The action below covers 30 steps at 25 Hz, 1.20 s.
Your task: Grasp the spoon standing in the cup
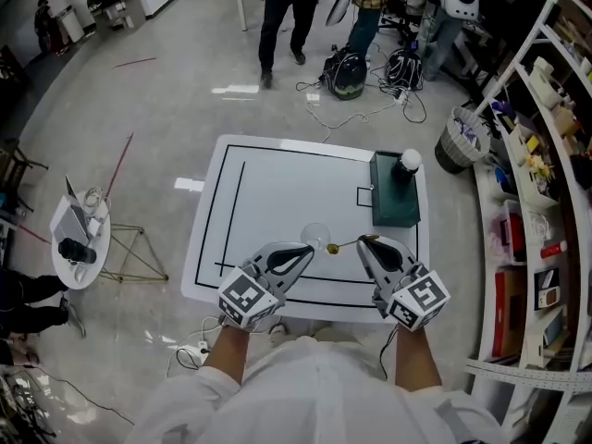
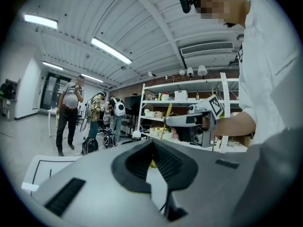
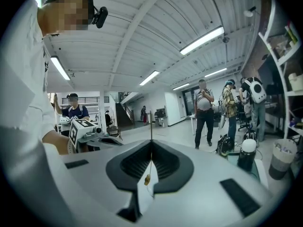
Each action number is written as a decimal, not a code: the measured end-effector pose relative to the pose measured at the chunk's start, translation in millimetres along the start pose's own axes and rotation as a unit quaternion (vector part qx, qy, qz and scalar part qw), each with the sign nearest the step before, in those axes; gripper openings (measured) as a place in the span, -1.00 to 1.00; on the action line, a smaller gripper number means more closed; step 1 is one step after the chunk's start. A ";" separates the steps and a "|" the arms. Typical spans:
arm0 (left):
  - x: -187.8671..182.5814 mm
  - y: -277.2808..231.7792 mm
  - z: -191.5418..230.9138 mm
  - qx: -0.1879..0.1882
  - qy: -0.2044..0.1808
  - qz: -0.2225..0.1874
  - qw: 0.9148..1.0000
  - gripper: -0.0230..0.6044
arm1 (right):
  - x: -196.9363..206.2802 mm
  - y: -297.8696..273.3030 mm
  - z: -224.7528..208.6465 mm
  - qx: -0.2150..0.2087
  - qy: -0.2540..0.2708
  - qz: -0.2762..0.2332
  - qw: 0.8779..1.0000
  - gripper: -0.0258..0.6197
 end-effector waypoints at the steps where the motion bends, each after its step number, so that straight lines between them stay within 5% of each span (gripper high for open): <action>1: 0.2 0.3 0.2 0.000 0.000 0.000 1.000 -0.91 | 0.8 -0.5 0.4 0.001 0.001 0.001 1.000 -0.90; 30: 2.5 -2.3 10.2 0.010 0.004 0.009 1.000 -0.91 | 6.0 -16.8 0.0 -0.003 0.016 0.022 1.000 -0.90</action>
Point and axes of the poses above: the fingertips, and each gripper's own axes: y backward along the fingers, z to its left, x out of its underside, the point moved 3 cm from there along y, backward along the fingers, and after that the axes turned 3 degrees about y, right-handed, at the moved point
